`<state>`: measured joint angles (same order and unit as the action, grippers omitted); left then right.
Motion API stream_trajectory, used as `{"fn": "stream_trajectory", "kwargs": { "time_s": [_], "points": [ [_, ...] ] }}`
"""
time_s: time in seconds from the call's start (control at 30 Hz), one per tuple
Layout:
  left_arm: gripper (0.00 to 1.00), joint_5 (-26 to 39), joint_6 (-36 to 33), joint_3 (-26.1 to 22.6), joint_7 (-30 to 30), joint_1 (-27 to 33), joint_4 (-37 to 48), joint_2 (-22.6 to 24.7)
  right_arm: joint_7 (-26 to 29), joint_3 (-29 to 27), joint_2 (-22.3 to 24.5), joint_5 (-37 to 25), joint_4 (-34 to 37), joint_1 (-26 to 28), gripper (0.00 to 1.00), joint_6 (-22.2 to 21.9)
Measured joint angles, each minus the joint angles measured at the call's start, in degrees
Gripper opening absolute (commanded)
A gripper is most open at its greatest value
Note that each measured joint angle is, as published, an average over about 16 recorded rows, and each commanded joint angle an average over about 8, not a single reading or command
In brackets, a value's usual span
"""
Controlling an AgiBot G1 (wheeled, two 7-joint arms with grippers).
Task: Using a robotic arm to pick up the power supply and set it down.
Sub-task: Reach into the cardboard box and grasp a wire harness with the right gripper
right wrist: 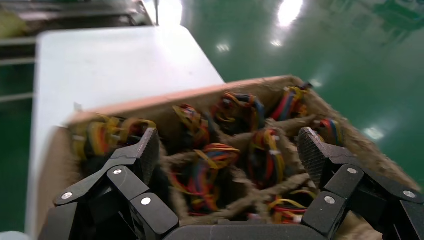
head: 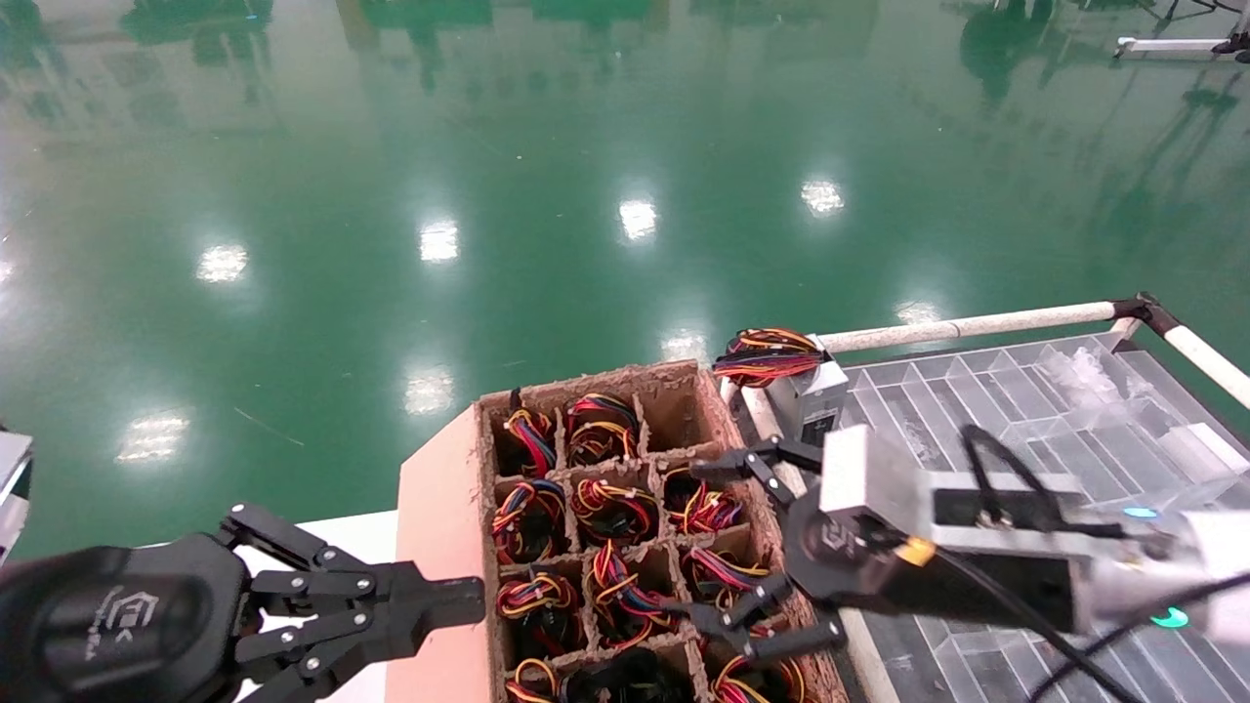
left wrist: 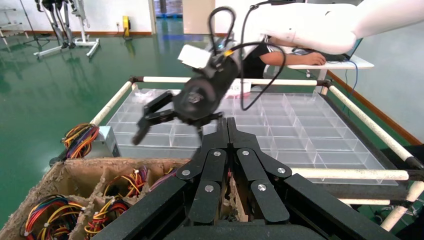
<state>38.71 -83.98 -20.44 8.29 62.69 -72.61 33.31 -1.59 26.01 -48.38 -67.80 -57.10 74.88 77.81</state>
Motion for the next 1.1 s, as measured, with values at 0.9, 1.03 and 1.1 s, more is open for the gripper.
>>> {"fn": "stream_trajectory", "kwargs": {
  "time_s": [0.9,1.03,1.1],
  "points": [
    [1.00,0.0,0.0,0.0,0.0,0.0,0.0,0.0,-14.9,6.3,-13.9,-13.7,18.8,10.7,0.00,-6.2],
    [1.00,0.0,0.0,0.0,0.0,0.0,0.0,0.0,-17.4,6.6,-15.8,-14.3,21.6,11.7,0.00,-7.2],
    [1.00,0.0,0.0,0.0,0.0,0.0,0.0,0.0,-18.6,6.7,-16.7,-14.6,23.0,12.1,0.00,-7.7]
  ]
}}
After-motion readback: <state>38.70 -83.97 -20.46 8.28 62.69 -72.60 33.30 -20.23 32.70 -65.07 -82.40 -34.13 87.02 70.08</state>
